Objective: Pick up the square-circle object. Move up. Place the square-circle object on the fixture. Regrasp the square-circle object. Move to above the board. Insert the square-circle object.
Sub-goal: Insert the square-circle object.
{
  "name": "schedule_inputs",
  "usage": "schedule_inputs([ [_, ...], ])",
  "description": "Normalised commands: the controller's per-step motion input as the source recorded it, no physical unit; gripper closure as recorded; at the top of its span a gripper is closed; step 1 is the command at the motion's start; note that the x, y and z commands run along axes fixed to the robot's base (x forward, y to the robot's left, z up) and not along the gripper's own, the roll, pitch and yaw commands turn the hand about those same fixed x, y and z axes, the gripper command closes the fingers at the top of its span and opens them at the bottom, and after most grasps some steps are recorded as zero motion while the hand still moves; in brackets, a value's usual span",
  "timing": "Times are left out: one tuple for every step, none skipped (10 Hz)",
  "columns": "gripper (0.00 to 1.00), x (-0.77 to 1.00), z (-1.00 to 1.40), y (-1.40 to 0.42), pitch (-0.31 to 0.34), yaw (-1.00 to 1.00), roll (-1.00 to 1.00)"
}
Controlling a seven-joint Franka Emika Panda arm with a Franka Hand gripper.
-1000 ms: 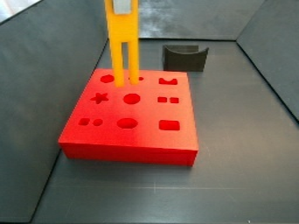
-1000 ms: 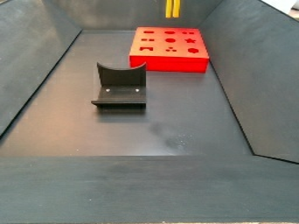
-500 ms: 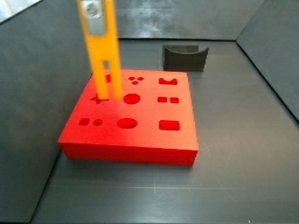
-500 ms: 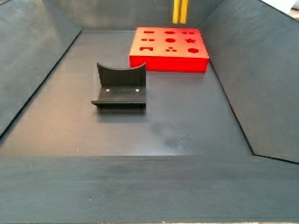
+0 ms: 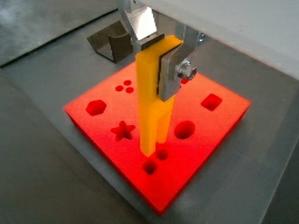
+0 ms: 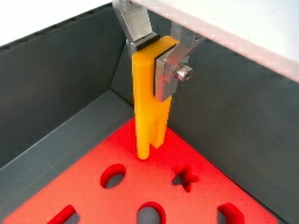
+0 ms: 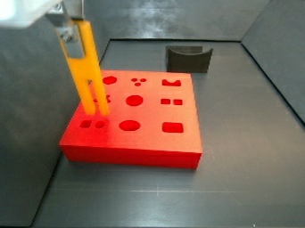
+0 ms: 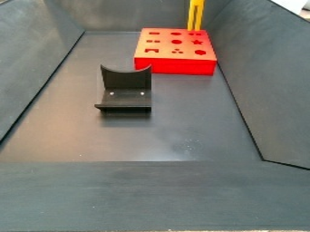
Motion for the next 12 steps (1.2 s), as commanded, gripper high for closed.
schedule_inputs([
  [1.0,-0.15,-0.27,0.0,-0.241,0.02,-0.16],
  [1.0,-0.16,-0.24,-0.01,-0.161,0.05,-0.15],
  [1.0,-0.17,-0.15,-0.06,-0.091,0.0,-0.15],
  [1.0,-0.18,-0.09,-0.12,0.0,0.0,-0.09],
  [1.0,-0.17,-0.05,-0.16,0.097,-0.01,-0.06],
  [1.0,-0.19,-0.01,-0.17,0.147,-0.03,-0.05],
  [1.0,-0.18,0.0,-0.18,0.187,-0.03,-0.04],
  [1.0,-0.19,-0.01,-0.15,0.171,-0.03,-0.03],
  [1.0,-0.17,-0.08,-0.05,0.104,-0.06,0.0],
  [1.0,0.0,-0.17,0.0,0.014,-0.01,0.0],
  [1.0,0.04,-0.33,0.0,0.0,0.0,0.0],
  [1.0,0.07,-0.46,0.0,-0.019,0.0,0.0],
])
